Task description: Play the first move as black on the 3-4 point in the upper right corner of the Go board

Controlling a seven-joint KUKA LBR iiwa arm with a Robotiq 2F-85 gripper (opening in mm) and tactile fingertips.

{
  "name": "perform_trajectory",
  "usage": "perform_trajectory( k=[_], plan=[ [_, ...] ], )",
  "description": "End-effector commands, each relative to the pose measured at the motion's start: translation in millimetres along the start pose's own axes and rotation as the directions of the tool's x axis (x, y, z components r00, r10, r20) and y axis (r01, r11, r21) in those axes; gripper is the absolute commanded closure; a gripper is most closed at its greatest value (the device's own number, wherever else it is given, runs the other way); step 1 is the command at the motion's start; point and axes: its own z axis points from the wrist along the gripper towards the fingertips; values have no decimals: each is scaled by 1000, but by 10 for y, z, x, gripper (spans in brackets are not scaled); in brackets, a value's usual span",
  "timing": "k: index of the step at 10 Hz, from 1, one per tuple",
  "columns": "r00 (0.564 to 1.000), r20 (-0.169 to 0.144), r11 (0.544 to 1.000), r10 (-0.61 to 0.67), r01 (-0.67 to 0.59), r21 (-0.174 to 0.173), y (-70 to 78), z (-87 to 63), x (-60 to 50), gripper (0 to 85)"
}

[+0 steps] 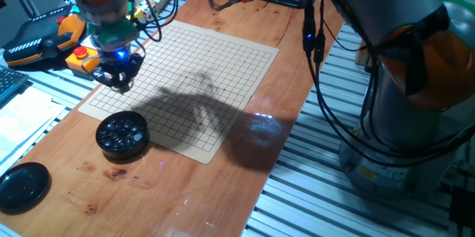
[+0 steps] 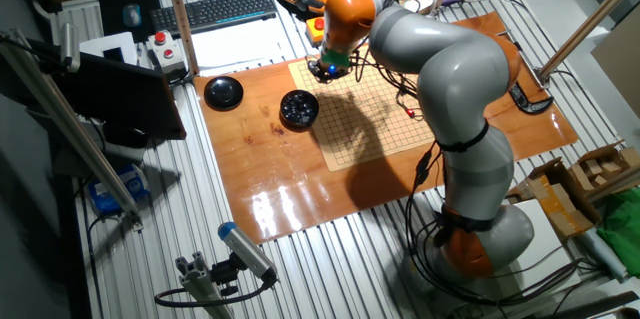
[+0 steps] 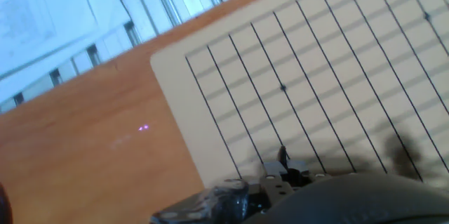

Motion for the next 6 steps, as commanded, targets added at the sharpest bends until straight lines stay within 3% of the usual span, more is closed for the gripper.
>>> perform_trajectory(
  k=[1, 6],
  plan=[
    [1000, 4, 1000, 3, -3, -2, 32, 20, -35, 840],
    [999, 12, 999, 35, -35, -24, 117, 218, -176, 840]
  ],
)
